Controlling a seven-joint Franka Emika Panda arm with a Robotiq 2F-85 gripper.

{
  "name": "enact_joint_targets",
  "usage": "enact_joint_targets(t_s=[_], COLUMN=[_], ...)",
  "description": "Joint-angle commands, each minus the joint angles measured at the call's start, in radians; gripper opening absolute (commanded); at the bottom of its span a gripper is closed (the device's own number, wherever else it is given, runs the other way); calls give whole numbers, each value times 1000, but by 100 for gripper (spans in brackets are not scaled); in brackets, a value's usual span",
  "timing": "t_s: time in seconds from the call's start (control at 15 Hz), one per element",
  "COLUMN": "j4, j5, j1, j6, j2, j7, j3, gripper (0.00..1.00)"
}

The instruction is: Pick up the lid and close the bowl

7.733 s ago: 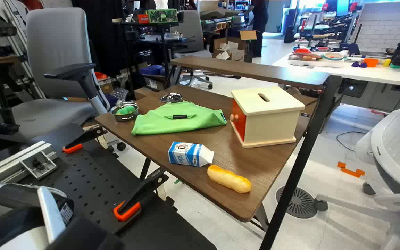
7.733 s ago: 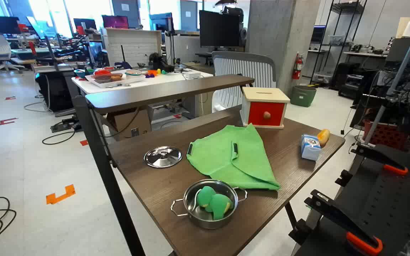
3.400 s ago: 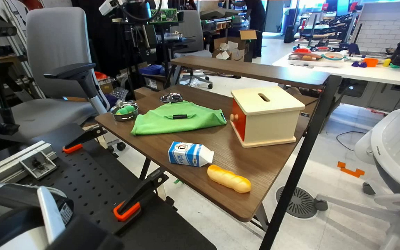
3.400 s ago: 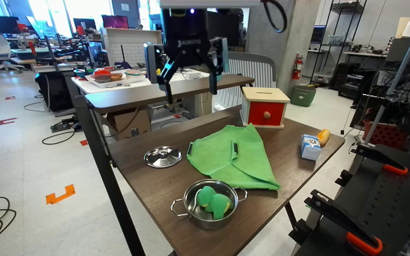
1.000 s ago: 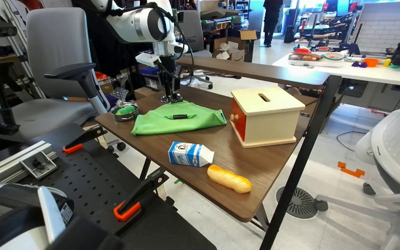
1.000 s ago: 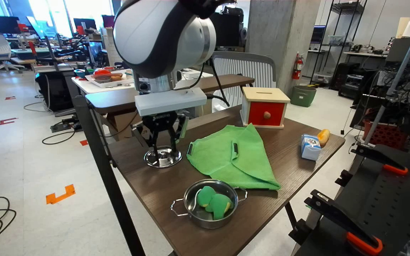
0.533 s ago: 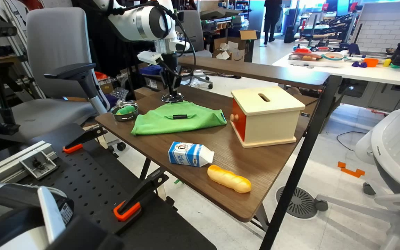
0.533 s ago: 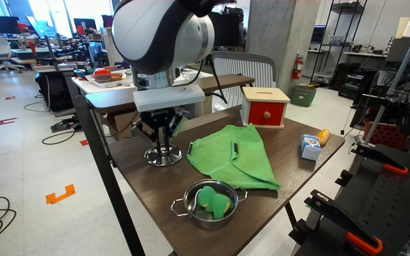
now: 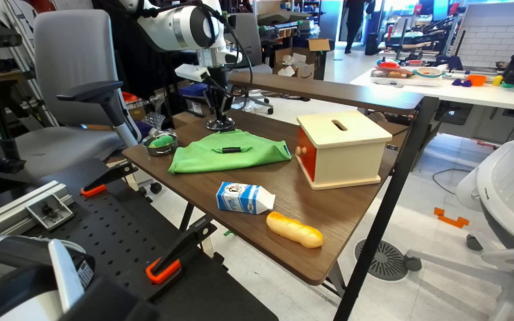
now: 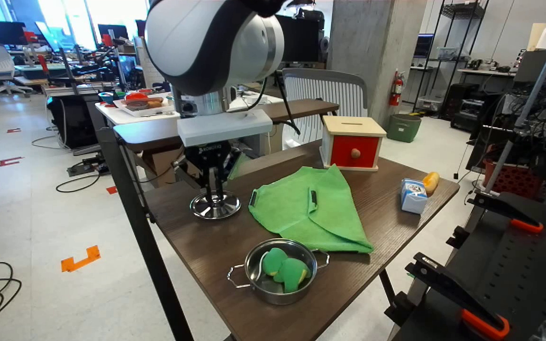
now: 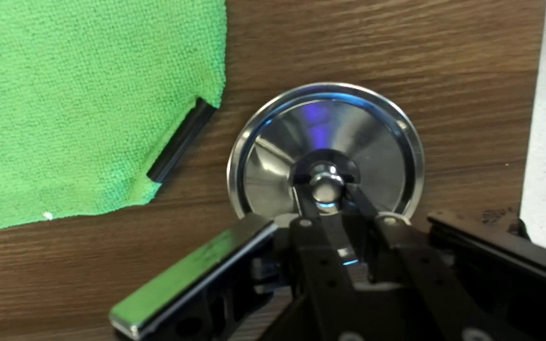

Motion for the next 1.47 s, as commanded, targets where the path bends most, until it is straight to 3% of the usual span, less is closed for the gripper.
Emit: enact_joint_targets(t_s=[0.0, 0.47, 1.0, 1.4], j4=[-80, -372, -778, -986], j5=[6, -21, -111, -176], j1=[16, 19, 54, 53], j6=[-9, 27, 59, 110], j2=[-109, -384, -693, -753], j7=[-46, -150, -140, -89], j3=[-17, 9, 50, 76], gripper=[5, 5, 5, 5])
